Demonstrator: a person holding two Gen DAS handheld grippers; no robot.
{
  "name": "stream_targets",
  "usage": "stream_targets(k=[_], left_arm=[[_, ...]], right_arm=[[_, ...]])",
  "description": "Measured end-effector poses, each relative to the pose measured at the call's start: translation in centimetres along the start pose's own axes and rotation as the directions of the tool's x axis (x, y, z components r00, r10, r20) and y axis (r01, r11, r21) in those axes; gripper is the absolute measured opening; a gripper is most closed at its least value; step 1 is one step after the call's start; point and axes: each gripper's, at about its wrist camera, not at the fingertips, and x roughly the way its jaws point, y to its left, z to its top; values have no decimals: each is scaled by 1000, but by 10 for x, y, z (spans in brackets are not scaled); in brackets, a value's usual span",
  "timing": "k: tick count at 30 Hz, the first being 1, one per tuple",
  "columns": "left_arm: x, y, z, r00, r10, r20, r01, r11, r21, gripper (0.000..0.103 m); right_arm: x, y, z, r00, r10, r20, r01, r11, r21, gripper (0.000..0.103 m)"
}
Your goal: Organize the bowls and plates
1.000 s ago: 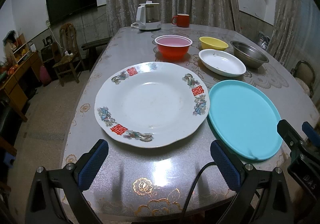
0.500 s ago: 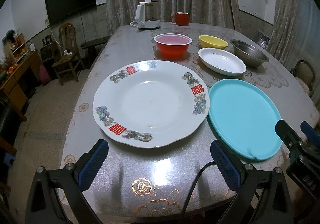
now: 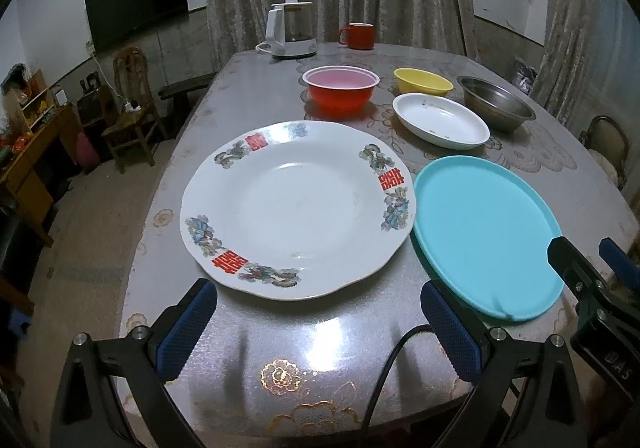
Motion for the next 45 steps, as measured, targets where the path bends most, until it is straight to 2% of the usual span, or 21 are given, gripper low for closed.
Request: stream_targets(k=[6, 11, 13, 17, 23, 25, 31, 33, 35, 39, 42, 43, 45], left_arm=[[2, 4, 2, 1000, -9, -1, 9, 1000, -7, 103], [4, 19, 6, 998, -54, 8, 54, 998, -38, 103], [4, 25, 6, 997, -72, 14, 73, 996, -54, 103], [6, 40, 9, 992, -121, 22, 122, 987, -102, 103], [20, 68, 10, 976, -216, -11, 208, 951, -229, 103], [24, 80, 9, 963, -268, -5, 256, 927, -275, 103], [24, 113, 12, 958, -278, 65, 282, 887, -366, 103], [27, 125, 14, 954, -287, 90, 298, 865, -402, 103], [31, 136, 16, 944, -310, 110, 327, 844, -424, 103], [38, 148, 18, 919, -365, 146, 391, 806, -444, 103], [44, 147, 20, 918, -377, 123, 392, 815, -427, 103], [45, 147, 20, 919, -376, 120, 390, 818, -423, 103], [48, 148, 20, 912, -393, 117, 403, 806, -433, 103]], right_arm=[[2, 1, 1, 1000, 20, 4, -20, 1000, -13, 102], [3, 1, 8, 998, 58, 26, -57, 997, -44, 103], [4, 4, 9, 995, 90, 33, -87, 994, -72, 103], [7, 16, 12, 994, 104, 42, -96, 982, -161, 103], [19, 21, 18, 989, 146, -21, -147, 973, -175, 103], [24, 24, 20, 986, 158, -42, -164, 968, -189, 103], [39, 39, 33, 976, 195, -100, -213, 950, -228, 98], [48, 45, 40, 969, 213, -125, -237, 945, -228, 96], [57, 50, 47, 961, 235, -148, -264, 940, -217, 91], [79, 62, 60, 932, 293, -214, -332, 927, -175, 85], [92, 72, 67, 923, 308, -230, -349, 922, -166, 85], [98, 77, 70, 920, 313, -238, -356, 919, -171, 83], [106, 85, 73, 909, 328, -258, -378, 909, -175, 75]])
